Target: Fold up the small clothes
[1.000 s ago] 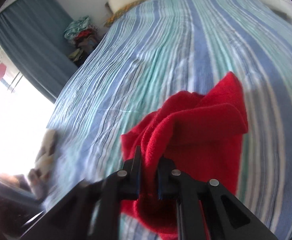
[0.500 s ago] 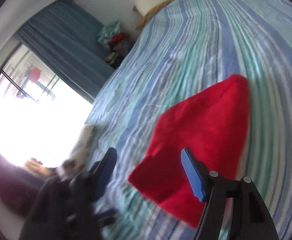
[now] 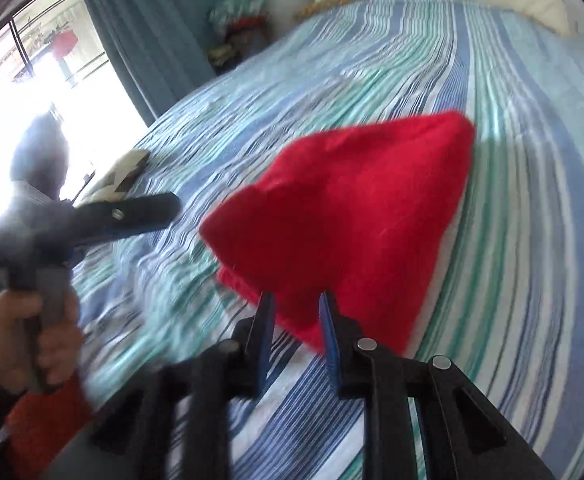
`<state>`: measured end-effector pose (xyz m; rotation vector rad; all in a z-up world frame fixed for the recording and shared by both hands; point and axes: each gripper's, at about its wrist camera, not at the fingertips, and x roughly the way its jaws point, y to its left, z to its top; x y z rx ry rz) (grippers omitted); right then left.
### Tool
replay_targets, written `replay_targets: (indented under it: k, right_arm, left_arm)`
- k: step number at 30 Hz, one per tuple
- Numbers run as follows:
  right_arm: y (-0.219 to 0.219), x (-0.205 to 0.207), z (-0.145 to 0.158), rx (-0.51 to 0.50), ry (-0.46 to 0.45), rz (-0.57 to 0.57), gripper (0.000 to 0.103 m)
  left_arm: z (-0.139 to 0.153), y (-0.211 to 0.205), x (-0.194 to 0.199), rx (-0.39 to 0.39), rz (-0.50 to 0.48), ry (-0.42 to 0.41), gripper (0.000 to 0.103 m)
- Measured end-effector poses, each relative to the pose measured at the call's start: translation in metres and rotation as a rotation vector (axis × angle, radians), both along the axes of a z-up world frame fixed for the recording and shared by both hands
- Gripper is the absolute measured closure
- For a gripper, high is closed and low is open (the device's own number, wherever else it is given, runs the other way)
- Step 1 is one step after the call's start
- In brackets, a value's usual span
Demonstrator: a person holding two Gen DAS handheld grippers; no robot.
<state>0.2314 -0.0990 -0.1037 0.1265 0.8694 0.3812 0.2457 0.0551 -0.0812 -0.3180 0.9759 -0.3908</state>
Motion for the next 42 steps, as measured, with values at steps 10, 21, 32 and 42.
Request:
replay_targets:
  k: [10,21,32,42]
  right_arm:
    - [-0.026,0.004,-0.056,0.015,0.167,-0.09,0.071]
    - [-0.041,-0.029,-0.025,0.018,0.094,-0.159,0.021]
    - [-0.073,0.002,-0.018,0.161,0.079,-0.21,0.02]
    - [-0.093,0.119,-0.079,0.513,0.255,-0.257,0.028]
  left_arm:
    - [-0.032,-0.008,-0.006,0.272,0.091,0.104,0.025]
    - [-0.006,-0.011,-0.015,0.333,0.082,0.034,0.025]
    - [-0.011,0.025,0.045,-0.065,0.0,0.12,0.007]
    - [-0.068,-0.025,0.113,-0.07,-0.145,0.229,0.061]
